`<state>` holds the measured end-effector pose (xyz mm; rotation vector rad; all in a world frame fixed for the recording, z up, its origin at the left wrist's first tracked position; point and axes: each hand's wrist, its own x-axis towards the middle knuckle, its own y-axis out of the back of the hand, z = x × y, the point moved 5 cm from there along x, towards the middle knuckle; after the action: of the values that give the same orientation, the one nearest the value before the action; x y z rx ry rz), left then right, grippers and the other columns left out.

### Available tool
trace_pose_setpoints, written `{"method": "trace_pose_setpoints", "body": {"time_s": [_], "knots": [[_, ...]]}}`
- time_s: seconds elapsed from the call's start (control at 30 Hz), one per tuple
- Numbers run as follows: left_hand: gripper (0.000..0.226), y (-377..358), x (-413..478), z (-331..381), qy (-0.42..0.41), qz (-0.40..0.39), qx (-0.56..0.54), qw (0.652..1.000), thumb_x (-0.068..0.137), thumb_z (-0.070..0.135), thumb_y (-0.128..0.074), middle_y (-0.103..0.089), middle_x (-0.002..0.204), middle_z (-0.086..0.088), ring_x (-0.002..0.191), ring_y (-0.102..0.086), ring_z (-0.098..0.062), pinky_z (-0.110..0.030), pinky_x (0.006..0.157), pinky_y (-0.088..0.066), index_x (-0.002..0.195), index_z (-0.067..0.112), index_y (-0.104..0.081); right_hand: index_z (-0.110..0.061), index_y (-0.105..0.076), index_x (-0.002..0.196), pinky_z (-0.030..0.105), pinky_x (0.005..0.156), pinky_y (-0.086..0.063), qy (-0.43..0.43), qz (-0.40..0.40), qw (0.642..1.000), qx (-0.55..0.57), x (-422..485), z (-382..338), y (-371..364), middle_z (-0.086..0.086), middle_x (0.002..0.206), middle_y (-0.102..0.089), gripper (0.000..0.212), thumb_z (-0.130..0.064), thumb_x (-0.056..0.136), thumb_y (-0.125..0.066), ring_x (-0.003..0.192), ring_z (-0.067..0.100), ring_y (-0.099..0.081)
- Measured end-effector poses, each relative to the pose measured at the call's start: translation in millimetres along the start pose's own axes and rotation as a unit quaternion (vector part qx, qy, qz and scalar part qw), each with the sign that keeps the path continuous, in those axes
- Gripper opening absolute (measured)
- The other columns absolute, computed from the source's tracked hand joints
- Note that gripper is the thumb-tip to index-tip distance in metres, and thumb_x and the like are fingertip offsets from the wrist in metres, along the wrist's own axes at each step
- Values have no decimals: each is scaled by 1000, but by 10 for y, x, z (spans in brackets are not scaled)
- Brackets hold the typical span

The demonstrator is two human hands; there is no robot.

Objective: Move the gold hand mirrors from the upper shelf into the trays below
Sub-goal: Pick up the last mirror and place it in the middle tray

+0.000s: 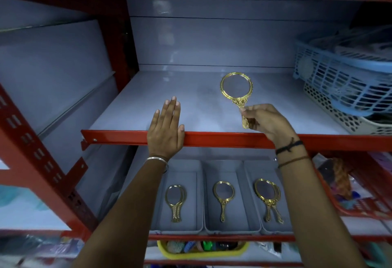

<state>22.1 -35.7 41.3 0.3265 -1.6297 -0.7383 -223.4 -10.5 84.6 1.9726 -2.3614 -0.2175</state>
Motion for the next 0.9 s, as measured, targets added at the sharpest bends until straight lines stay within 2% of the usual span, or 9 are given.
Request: {"method": "trace_pose_setpoints", "body": {"time_s": [0.17, 0.23, 0.33, 0.43, 0.57, 0.7, 0.73, 0.83, 0.9], "knots": [[58, 26, -13, 17, 4, 0, -6, 1000, 88, 27, -33, -44, 147, -14, 138, -37, -24, -32, 116, -18, 140, 2, -39, -12, -58, 75, 15, 46, -47, -23, -140, 985, 100, -750, 401, -126, -1, 65, -51, 18, -2, 89, -53, 48, 3, -50], [58, 42, -4, 21, 4, 2, -1, 1000, 88, 27, -33, -45, 147, -14, 137, -40, -25, -35, 114, -22, 140, 2, -40, -11, -58, 78, 15, 46, -48, -61, -185, 970, 147, -946, 701, -168, -3, 65, -55, 8, -6, 83, -62, 48, 2, -52], [57, 51, -15, 39, 8, 11, 1, 1000, 89, 27, -32, -46, 146, -14, 136, -42, -26, -36, 113, -22, 140, 1, -41, -11, -62, 83, 15, 48, -50, -147, -221, 944, 194, -1135, 1254, -193, -5, 67, -62, 21, -16, 67, -74, 53, 3, -57], [57, 22, -30, 37, 11, 15, 7, 1000, 90, 27, -30, -44, 147, -14, 137, -39, -25, -31, 118, -15, 141, 2, -40, -13, -62, 83, 16, 50, -51, -216, -193, 935, 204, -1139, 1802, -233, -6, 69, -64, 7, -6, 83, -60, 54, 2, -60], [57, -19, -23, 18, 6, 30, 25, 999, 91, 28, -28, -44, 147, -14, 138, -38, -25, -22, 121, 4, 141, 2, -38, -14, -62, 80, 15, 50, -48, -303, -102, 934, 159, -872, 2416, -362, -9, 60, -62, 17, -3, 90, -55, 55, 3, -55], [57, -49, -19, 7, 2, 51, 27, 998, 91, 29, -28, -45, 146, -14, 137, -40, -25, -22, 121, 3, 141, 2, -38, -17, -62, 75, 16, 45, -44, -358, -24, 926, 119, -555, 2954, -479, -13, 41, -59, 18, -5, 88, -60, 47, 2, -53], [57, -52, -18, 8, 2, 54, 25, 998, 91, 29, -28, -45, 146, -14, 137, -39, -25, -23, 121, 0, 141, 2, -38, -17, -61, 73, 17, 46, -44, -364, -8, 924, 119, -501, 3056, -503, -12, 41, -59, 19, -5, 88, -61, 47, 2, -53], [56, -67, -24, 7, -3, 59, 24, 998, 92, 30, -24, -47, 145, -13, 136, -39, -24, -29, 119, -13, 141, 4, -36, -16, -57, 69, 22, 56, -42, -375, 25, 921, 105, -426, 3250, -558, -1, 63, -54, 20, -7, 86, -64, 61, 9, -46], [57, -67, -21, 4, -7, 63, 20, 998, 94, 33, -18, -47, 145, -13, 136, -40, -24, -26, 120, -9, 140, 4, -37, -15, -56, 68, 21, 53, -43, -372, 44, 922, 95, -394, 3341, -573, -1, 61, -54, 21, -6, 86, -64, 60, 10, -45]]}}
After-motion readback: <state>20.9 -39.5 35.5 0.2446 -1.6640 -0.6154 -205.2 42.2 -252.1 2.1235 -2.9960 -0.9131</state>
